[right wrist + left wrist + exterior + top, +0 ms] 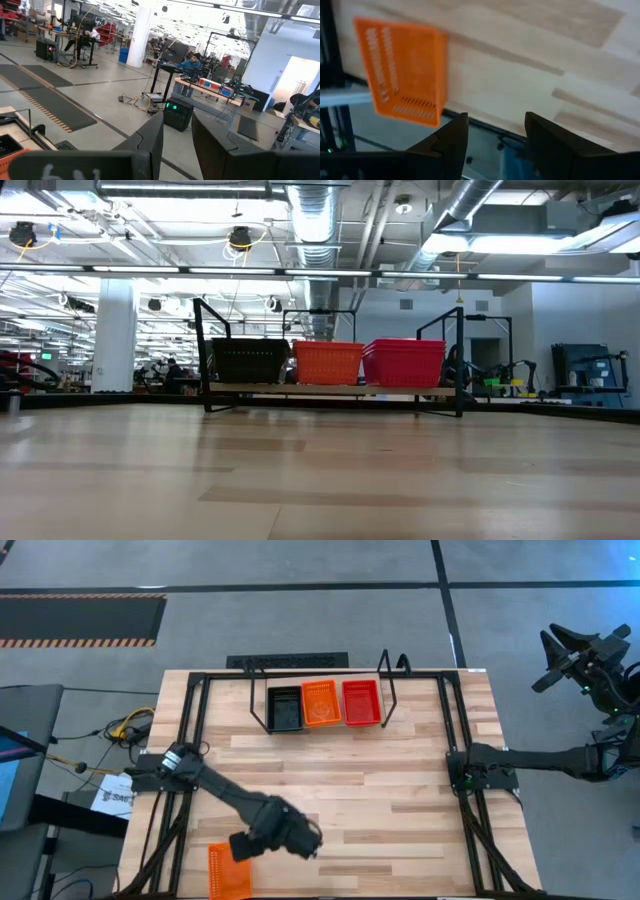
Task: Stack baskets on shelf by color
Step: Stack the orange bin on top of the other orange bin on the shelf
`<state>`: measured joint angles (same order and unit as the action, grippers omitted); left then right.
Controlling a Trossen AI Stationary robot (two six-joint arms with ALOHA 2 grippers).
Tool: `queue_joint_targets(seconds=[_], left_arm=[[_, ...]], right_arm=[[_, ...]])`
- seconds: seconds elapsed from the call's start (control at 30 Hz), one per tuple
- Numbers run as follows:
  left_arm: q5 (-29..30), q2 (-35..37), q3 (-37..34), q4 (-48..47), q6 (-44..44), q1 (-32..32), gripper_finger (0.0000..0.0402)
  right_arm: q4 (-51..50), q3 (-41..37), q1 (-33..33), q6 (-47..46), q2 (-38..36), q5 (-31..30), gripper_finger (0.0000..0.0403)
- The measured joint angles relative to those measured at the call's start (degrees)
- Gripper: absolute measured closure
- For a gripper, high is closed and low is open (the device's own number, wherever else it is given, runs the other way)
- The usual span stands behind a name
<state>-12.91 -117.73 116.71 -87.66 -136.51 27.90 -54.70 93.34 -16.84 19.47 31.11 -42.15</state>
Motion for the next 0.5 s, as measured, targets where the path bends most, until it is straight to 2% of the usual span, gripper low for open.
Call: queue_joint_targets(seconds=[0.13,0.27,0.5], left_arm=[[-0.94,-0.02,0.00,0.01,-6.68,3.62,0.0218],[-7.93,-0.43,-1.26,0.09,-7.52,5.23,0.0218],[-7.34,-0.56,-7.32,2.68,-6.18,5.68,0.0218]], right_arm=[[-0.01,0.00,-0.01,-0.02,0.00,0.02,0.0282],[-0.11,0.00,0.00,-0.02,0.00,0.04,0.0282],[-0.34,0.00,-0.01,0.13,0.00,0.13,0.0282]])
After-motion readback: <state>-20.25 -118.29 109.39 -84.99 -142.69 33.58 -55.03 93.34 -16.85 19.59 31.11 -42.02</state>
